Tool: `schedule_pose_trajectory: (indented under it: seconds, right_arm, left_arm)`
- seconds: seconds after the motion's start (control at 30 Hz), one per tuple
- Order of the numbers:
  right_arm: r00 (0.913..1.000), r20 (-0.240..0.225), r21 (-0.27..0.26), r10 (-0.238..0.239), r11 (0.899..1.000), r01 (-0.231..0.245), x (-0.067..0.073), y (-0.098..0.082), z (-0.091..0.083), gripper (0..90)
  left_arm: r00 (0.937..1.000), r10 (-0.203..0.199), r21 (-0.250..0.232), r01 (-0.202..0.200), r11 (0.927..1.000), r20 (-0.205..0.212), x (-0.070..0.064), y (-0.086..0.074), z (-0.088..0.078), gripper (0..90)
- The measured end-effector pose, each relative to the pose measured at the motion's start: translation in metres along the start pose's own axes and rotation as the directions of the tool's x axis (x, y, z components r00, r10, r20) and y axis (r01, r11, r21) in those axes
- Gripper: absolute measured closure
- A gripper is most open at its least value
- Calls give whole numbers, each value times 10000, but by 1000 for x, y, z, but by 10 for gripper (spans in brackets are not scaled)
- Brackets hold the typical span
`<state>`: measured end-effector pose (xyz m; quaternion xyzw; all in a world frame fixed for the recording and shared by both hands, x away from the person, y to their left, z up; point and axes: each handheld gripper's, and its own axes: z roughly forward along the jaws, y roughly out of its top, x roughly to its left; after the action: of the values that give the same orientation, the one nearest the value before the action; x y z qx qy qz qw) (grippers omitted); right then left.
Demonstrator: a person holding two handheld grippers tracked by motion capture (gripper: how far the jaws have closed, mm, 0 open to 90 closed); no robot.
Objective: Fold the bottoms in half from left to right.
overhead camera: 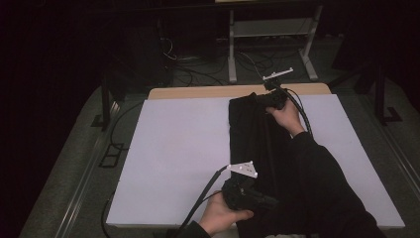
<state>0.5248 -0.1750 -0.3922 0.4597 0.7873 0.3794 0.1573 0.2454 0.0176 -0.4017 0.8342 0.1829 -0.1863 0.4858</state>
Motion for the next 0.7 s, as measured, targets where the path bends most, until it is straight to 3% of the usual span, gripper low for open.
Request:
schedule_pose_trajectory:
  seconds: [0.3, 0.43, 0.7]
  right_arm:
    - [9974, 45, 100, -723, 9973, 722, -8, 1, -3, 866]
    - [9975, -55, 84, -708, 9975, 708, -14, 0, -6, 866]
    - [9921, -121, 149, -1246, 9921, 1248, -19, 3, -16, 866]
  left_arm:
    - [9999, -51, 117, 49, 9999, 160, 3, 14, 19, 889]
    - [9997, -212, 411, 207, 9989, 111, 3, 21, 30, 889]
    - [9993, -326, 638, 315, 9975, 161, 2, 34, 51, 889]
